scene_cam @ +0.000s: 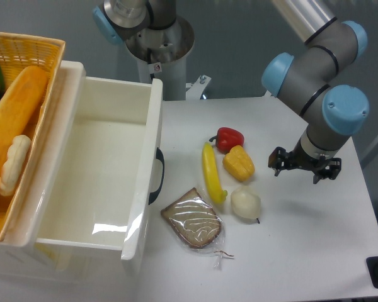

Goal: Pick up the pear
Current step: 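Move the gripper over the pale whitish pear beside the banana, then lower the gripper around the pear and close the fingers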

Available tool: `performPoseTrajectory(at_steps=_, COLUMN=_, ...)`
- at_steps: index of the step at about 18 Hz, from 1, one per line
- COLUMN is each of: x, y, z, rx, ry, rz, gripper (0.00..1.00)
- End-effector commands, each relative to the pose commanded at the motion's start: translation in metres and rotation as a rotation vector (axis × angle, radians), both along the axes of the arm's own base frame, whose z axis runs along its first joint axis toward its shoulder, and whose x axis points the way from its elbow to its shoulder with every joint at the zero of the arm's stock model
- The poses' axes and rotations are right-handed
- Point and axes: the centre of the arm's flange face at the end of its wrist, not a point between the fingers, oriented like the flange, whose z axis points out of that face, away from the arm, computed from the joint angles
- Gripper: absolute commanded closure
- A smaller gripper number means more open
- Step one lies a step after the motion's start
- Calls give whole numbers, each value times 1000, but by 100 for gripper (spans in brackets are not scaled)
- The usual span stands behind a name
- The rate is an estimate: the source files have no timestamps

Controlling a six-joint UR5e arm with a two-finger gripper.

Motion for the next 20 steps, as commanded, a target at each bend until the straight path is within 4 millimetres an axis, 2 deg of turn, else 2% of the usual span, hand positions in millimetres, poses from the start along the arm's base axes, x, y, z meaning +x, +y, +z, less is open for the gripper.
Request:
performPoseTrajectory(at_steps=5, x=5, y=0, z=-2, rx=-38, ry=10, rz=120, gripper=0)
performPoseTrajectory(at_steps=7, x=12, y=-1, z=-13, rx=-56, ry=3, rz=350, gripper=0)
performPoseTrajectory(at_steps=9, x=21, y=11, z=-19, rx=-52, ry=21, rz=533, gripper=0)
performPoseTrajectory(at_steps=12, x=23, y=20, z=-34, rx=-64, ry=26, rz=553, gripper=0)
performPoseTrajectory(at_steps=17, x=26, y=35, z=-25, rx=-26, ry=24, rz=648, gripper=0)
performPoseTrajectory(at_steps=20, x=33, y=49, z=-26, rx=-24, ry=25, rz=673, gripper=0)
